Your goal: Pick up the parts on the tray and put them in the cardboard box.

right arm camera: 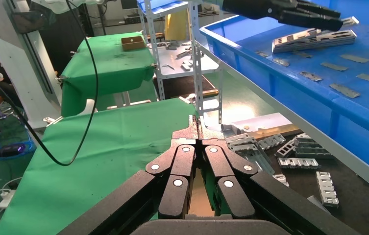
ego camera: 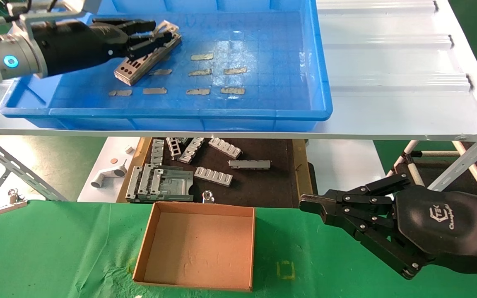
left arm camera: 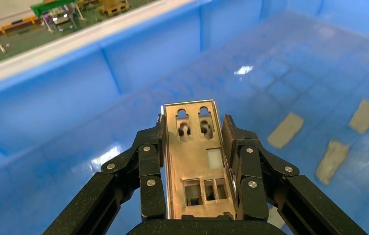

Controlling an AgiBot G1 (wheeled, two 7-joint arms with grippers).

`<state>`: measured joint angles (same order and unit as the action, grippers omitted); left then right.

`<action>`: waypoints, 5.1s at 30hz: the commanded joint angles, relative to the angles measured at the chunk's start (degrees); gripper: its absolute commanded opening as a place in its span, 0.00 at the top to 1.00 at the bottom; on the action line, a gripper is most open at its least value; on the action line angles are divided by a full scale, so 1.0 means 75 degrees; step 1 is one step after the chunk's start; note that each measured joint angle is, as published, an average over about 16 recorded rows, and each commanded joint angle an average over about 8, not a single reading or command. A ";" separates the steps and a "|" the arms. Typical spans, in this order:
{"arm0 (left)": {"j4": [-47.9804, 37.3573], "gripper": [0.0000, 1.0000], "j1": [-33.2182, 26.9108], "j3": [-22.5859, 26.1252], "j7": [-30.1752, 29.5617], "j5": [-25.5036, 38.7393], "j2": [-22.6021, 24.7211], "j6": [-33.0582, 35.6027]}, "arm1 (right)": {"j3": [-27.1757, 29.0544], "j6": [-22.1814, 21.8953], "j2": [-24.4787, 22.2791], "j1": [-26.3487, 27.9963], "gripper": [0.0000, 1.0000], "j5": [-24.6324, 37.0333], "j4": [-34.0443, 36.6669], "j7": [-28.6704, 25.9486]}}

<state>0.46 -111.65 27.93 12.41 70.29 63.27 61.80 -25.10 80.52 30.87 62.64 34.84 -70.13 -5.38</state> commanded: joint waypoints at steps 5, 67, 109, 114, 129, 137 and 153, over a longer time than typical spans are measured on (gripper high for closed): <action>0.0067 1.00 -0.0092 -0.0031 0.0028 -0.0045 -0.0083 0.0266 | 0.0000 0.0000 0.0000 0.0000 1.00 0.0000 0.0000 0.0000; 0.4967 1.00 0.3374 0.4327 0.1643 -0.0953 -0.1032 0.1507 | 0.0000 0.0000 0.0000 0.0000 1.00 0.0000 0.0000 0.0000; 0.2305 0.00 0.3040 0.3492 0.2716 -0.1550 -0.0187 0.2672 | 0.0000 0.0000 0.0000 0.0000 0.00 0.0000 0.0000 0.0000; 0.3000 0.00 0.3380 0.3018 0.2174 -0.1759 -0.0521 0.2720 | 0.0000 0.0000 0.0000 0.0000 0.00 0.0000 0.0000 0.0000; 0.5071 0.00 0.4392 0.1605 0.0560 -0.2383 -0.1517 0.2863 | 0.0000 0.0000 0.0000 0.0000 0.00 0.0000 0.0000 0.0000; 0.6173 0.00 0.4931 0.0853 -0.0300 -0.2715 -0.2047 0.2939 | 0.0000 0.0000 0.0000 0.0000 0.00 0.0000 0.0000 0.0000; 0.8387 0.00 0.6013 -0.0658 -0.2026 -0.3381 -0.3111 0.3091 | 0.0000 0.0000 0.0000 0.0000 0.00 0.0000 0.0000 0.0000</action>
<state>63.34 -66.57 23.00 -2.77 44.94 39.94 84.99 -25.10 80.52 30.87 62.64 34.84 -70.13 -5.38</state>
